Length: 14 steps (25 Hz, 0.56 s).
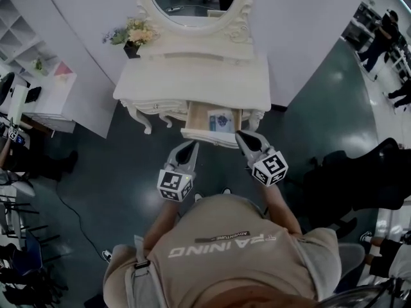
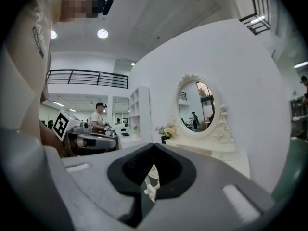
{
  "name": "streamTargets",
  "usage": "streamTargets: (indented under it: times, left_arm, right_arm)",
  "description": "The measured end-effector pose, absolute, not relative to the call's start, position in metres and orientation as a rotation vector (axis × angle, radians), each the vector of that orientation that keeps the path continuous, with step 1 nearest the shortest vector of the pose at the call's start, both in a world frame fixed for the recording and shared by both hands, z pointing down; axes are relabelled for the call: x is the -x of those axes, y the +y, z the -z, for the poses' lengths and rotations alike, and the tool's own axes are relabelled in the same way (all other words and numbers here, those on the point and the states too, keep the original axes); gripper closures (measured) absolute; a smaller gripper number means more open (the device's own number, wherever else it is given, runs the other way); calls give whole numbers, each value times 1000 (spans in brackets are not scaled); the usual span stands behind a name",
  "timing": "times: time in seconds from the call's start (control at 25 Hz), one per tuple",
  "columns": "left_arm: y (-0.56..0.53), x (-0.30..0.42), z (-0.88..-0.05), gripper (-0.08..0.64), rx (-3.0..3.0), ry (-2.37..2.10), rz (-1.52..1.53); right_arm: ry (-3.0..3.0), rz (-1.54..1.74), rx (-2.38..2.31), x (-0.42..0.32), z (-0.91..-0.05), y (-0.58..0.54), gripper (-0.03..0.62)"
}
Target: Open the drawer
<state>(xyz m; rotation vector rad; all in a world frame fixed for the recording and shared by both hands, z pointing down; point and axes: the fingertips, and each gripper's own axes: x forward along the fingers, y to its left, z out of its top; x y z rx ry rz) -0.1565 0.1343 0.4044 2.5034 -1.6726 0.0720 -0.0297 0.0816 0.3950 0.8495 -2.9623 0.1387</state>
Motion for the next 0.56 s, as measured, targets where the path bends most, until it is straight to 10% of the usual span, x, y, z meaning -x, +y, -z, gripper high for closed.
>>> streamTargets:
  times: [0.56]
  left_arm:
    - [130,134,-415,561,-2572,-1549,-118]
  right_arm:
    - [-2926,-171,-799,35,-408,93,589]
